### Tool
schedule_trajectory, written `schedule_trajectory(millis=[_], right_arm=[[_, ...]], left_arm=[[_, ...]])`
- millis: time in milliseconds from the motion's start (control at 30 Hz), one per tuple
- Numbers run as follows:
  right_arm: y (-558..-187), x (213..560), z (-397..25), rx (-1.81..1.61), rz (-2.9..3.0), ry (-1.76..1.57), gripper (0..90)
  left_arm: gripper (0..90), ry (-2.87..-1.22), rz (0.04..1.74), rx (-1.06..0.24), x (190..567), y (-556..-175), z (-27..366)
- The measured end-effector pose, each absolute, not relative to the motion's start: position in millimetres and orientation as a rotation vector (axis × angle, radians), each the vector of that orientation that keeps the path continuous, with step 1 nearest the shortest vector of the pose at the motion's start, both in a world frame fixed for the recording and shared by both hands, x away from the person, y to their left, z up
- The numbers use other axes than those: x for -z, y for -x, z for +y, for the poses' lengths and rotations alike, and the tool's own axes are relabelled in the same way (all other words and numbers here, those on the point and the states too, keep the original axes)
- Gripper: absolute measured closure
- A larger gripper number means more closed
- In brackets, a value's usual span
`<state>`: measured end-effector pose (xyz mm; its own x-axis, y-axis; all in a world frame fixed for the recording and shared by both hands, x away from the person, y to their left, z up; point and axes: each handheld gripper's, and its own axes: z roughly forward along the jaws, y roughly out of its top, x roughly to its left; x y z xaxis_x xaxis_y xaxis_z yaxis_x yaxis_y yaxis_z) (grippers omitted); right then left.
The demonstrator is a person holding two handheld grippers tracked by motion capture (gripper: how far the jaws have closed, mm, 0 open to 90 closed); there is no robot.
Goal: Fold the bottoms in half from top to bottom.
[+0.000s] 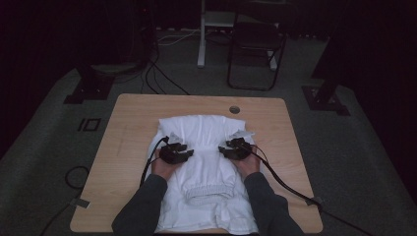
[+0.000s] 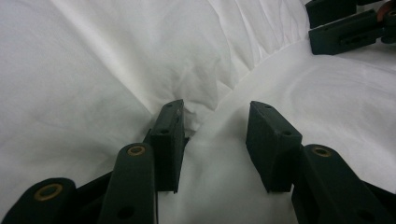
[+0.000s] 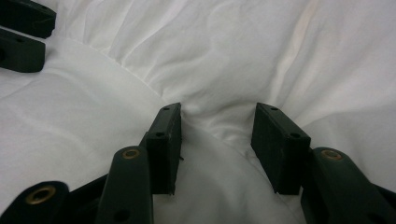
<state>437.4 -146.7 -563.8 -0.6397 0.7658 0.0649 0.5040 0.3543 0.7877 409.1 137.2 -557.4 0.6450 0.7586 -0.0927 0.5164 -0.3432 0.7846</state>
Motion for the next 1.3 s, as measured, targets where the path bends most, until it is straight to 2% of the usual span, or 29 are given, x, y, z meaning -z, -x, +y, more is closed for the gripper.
schedule_trajectory(millis=[633,833,933,1067,1133,1300], right_arm=[[-365,568,-154,-1.174,2.323,-1.075,51.9],[-358,569,-156,-1.182,2.333,-1.069,51.9],[-359,569,-156,-1.184,2.332,-1.071,51.9],[-359,569,-156,-1.185,2.332,-1.070,51.9],[-359,569,-156,-1.185,2.331,-1.071,51.9],[-359,569,-156,-1.185,2.331,-1.071,51.9]], left_arm=[[56.3,-2.043,0.957,-0.349,560,-341,133],[53.7,-2.052,0.958,-0.336,555,-334,133],[51.5,-2.061,0.952,-0.392,538,-341,135],[45.9,-1.946,0.996,-0.576,504,-366,151],[40.1,-1.891,1.057,-0.629,495,-386,161],[29.6,-1.946,1.220,-0.662,511,-439,172]])
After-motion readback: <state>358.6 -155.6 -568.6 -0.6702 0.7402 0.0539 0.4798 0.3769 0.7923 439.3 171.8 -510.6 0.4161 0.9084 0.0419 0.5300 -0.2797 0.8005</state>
